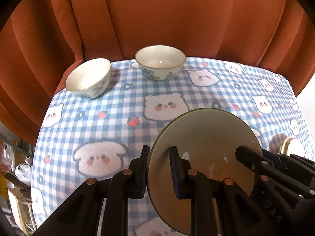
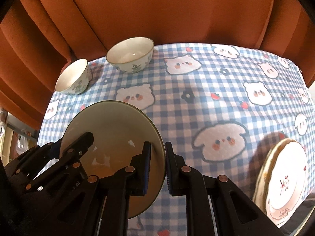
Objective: Organize plates and bowls
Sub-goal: 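Lift the beige plate with both grippers and carry it toward the plate stack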
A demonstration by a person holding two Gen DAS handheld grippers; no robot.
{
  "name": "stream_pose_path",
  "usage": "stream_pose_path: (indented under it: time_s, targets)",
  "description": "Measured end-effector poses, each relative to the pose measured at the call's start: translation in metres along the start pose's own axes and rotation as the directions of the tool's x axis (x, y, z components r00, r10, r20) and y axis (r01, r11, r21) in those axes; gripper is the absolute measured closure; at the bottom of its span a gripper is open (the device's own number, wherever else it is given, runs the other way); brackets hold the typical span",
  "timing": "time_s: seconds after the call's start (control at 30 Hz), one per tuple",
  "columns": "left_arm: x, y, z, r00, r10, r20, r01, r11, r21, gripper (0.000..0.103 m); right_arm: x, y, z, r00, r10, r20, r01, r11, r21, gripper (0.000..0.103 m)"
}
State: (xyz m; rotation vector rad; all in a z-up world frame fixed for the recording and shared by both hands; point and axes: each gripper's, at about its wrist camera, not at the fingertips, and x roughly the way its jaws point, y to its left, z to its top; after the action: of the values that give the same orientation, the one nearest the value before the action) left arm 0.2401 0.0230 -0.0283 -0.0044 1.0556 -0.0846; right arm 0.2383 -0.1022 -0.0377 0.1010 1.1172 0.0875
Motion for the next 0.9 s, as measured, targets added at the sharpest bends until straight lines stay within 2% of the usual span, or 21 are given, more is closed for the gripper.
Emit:
stream_pose_path:
  time_s: [0.5, 0.9]
  targets:
    - [-0.006, -0.074, -0.063, 0.998, 0.027, -0.057, -0.028, 0.999, -0.024, 0.084, -0.019, -0.068, -0.057, 0.999, 0.022, -0.041, -0.024, 0.998, -0.051, 0.086]
    - [0.005, -0.104, -0.087, 0.993, 0.052, -0.104, -0.058, 0.997, -0.054, 0.084, -0.013, -0.097, -0.073, 0.997, 0.026, -0.078, -0.033, 0.995, -0.094, 0.086]
